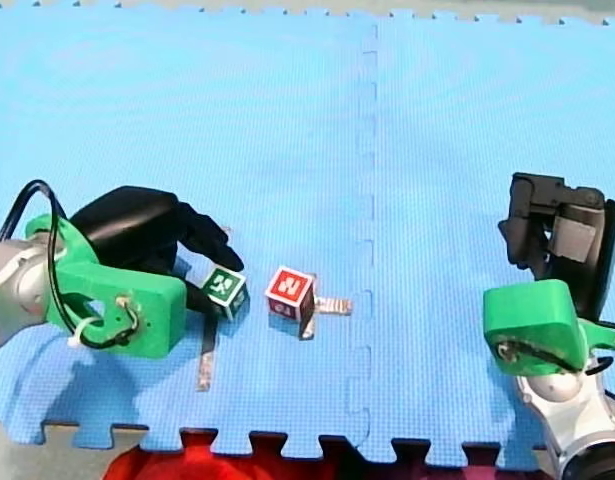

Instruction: Stack cube left

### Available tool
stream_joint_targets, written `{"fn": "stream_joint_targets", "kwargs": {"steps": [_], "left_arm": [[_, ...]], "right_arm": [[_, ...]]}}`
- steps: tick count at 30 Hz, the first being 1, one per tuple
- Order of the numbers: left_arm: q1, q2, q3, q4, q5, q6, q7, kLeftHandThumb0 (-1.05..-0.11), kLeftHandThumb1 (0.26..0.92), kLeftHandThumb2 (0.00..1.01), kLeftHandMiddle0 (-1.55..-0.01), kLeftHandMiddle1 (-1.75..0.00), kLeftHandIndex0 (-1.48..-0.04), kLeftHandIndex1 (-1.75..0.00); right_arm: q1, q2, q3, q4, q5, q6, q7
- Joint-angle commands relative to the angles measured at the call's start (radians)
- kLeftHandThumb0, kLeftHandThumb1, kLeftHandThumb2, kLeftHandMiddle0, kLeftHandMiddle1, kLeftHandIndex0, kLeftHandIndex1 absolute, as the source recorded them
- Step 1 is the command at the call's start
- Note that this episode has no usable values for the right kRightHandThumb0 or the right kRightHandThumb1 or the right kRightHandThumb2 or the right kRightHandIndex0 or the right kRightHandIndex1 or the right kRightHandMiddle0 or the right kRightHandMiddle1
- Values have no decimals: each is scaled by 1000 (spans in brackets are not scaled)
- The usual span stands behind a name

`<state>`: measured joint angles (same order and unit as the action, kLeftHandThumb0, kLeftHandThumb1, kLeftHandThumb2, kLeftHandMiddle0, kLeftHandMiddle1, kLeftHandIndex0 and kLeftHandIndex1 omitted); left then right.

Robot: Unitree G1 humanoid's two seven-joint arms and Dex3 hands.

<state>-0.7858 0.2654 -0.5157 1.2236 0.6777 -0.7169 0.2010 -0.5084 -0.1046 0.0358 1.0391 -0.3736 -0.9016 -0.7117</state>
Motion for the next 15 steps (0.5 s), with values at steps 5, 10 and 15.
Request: {"fn": "stream_joint_targets", "kwargs": {"steps": [5,10,15], "left_arm": [[-7,20,-29,-7,42,-28,87,-460,820,2,-946,-1746,-1299,-23],[-13,18,-34,-6,53,-36,140,-485,821,2,-937,-1746,-1294,-17],[-19,21,-44,-5,66,-43,170,-509,819,0,-932,-1746,-1294,-14]], "right_arm": [[-1,-8,-8,-15,10,-10,6],[-1,-8,-11,-27,15,-5,15],[2,-7,-12,-41,18,1,23]]}}
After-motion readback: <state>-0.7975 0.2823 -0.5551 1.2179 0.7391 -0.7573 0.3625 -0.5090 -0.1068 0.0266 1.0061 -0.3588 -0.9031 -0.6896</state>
